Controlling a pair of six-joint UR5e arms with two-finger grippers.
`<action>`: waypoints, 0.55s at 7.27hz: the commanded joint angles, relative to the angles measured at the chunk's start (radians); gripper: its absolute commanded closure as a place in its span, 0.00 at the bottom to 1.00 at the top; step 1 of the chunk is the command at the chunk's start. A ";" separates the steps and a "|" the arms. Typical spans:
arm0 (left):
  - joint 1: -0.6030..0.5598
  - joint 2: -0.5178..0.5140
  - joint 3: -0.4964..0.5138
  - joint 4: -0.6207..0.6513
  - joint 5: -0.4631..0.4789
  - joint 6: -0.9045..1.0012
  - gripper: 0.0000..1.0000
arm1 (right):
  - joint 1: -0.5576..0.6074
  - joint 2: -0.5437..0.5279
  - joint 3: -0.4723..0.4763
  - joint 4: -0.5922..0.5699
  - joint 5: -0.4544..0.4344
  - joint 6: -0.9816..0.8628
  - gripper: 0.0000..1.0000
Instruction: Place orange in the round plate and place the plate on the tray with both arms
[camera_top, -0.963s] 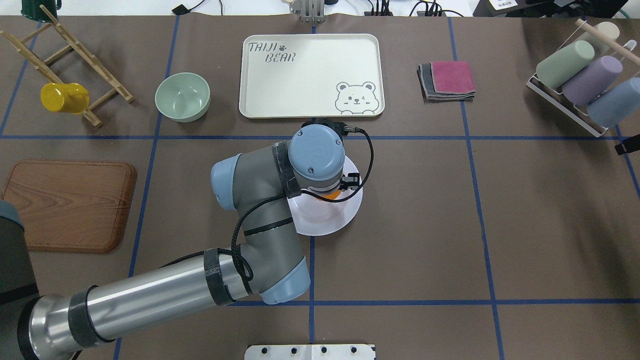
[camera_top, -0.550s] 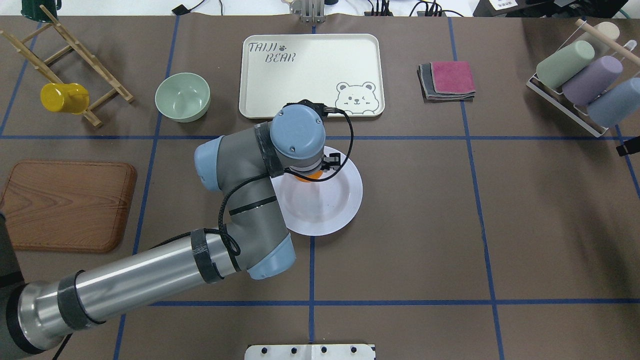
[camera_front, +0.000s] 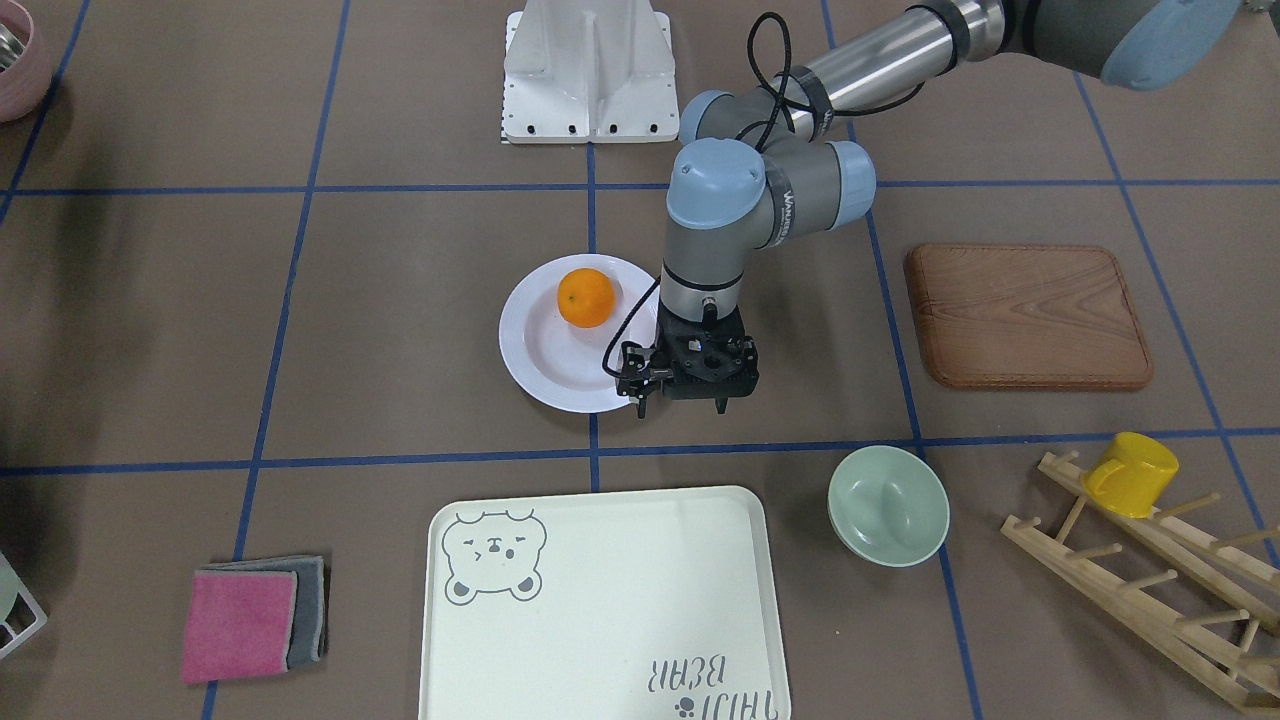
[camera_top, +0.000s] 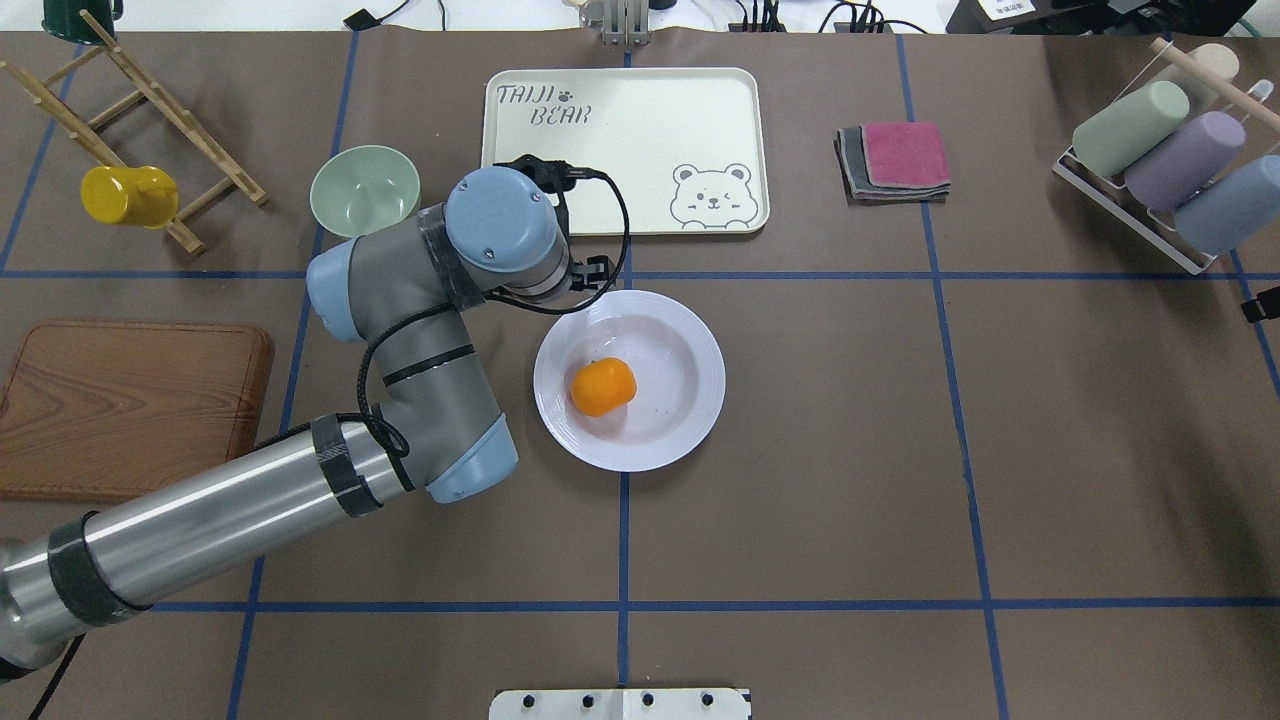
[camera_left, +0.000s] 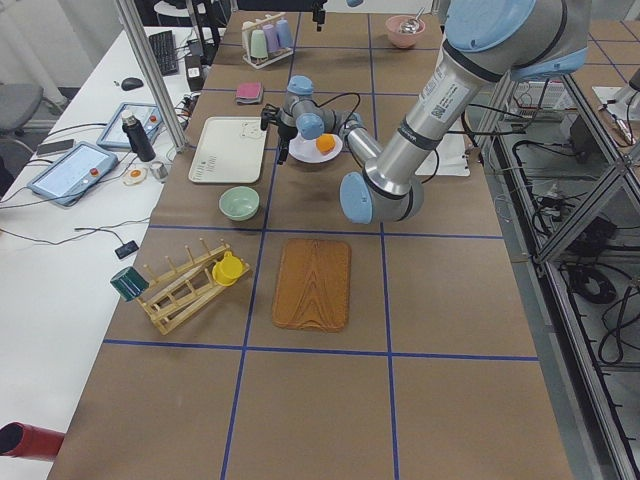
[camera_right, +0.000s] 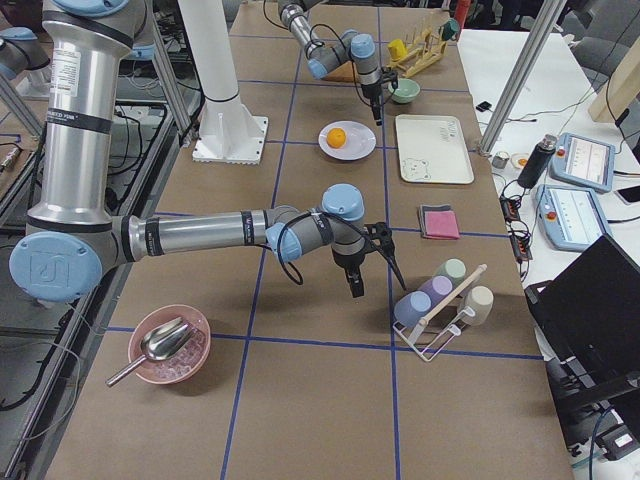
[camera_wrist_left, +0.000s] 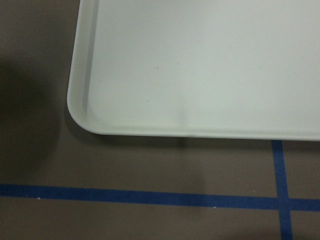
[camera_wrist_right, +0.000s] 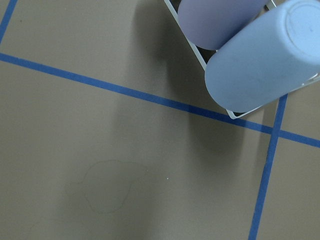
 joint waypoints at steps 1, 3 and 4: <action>-0.032 0.063 -0.037 0.006 -0.092 0.111 0.01 | -0.002 0.022 -0.010 -0.004 -0.042 0.000 0.00; -0.113 0.138 -0.103 0.014 -0.189 0.310 0.01 | 0.058 0.024 -0.006 -0.012 -0.034 0.001 0.00; -0.132 0.172 -0.156 0.079 -0.247 0.322 0.01 | 0.061 -0.005 -0.018 -0.017 -0.038 0.001 0.00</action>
